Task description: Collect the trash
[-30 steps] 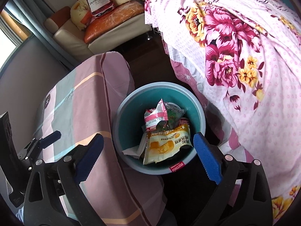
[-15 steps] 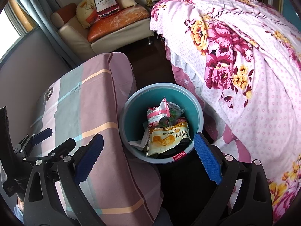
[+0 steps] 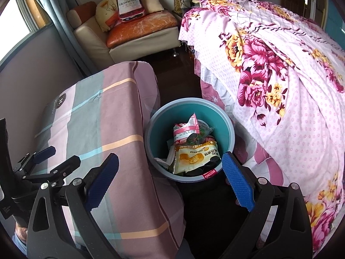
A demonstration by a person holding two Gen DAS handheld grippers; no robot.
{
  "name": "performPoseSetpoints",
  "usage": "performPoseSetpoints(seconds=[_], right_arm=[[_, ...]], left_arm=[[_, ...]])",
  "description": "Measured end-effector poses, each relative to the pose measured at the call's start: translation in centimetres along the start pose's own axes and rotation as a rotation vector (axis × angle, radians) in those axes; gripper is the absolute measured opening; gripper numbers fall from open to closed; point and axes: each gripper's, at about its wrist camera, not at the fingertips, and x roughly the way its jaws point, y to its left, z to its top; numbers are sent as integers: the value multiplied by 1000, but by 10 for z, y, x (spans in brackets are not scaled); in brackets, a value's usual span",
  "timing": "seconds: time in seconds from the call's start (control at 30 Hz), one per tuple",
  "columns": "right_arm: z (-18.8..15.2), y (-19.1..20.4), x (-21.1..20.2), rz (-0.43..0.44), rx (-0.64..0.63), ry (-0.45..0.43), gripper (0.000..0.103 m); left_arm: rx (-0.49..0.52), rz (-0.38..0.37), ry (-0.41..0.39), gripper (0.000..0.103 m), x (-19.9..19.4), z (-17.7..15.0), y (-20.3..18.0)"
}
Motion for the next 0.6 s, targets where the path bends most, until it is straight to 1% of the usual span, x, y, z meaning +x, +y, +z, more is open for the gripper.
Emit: performPoseSetpoints(seconds=[0.3,0.43,0.6], right_arm=[[-3,7,-2,-8,-13,2,92],[-4,8,0,-10,-13,12,92],[-4,8,3,-10,-12,21,92]], left_arm=[[-9,-5,-36,99,-8,-1,3],[-21,-34,-40,99,-8,-1,7],[-19,-30,-36,99,-7,-2,7]])
